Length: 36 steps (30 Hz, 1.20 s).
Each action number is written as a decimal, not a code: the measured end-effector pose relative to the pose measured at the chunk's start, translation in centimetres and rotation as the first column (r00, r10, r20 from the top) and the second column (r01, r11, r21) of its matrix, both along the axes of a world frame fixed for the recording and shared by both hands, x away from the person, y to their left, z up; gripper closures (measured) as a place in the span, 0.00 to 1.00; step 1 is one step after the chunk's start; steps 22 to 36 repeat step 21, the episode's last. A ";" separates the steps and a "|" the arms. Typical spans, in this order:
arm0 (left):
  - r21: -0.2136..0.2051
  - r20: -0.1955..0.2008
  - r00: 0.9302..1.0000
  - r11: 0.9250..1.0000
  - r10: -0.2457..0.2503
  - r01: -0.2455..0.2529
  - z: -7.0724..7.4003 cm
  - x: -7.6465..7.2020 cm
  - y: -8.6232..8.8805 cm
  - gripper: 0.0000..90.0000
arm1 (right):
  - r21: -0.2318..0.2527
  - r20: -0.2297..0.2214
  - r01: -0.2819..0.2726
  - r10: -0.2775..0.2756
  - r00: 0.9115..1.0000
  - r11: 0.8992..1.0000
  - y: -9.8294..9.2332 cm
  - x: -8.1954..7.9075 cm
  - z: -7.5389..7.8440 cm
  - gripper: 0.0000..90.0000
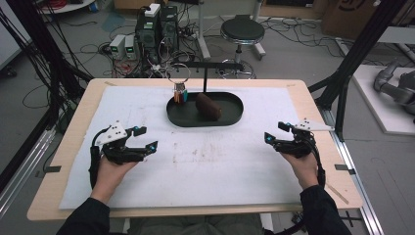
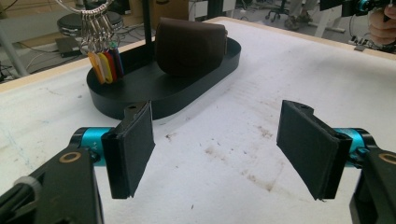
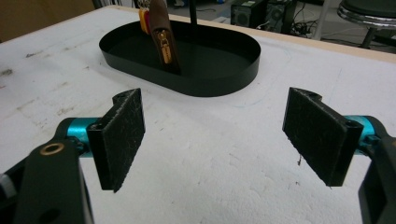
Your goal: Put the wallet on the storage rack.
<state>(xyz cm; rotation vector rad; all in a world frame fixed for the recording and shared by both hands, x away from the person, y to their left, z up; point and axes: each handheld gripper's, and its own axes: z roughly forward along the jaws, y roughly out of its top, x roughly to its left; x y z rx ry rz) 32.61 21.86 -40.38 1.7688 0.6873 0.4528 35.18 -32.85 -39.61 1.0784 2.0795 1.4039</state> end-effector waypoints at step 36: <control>0.004 -0.001 1.000 1.000 0.011 -0.011 -0.1 0.3 0.0 0.30 | 0.015 -0.017 0.009 -0.009 1.000 1.000 -0.5 0.4 -0.2 0.24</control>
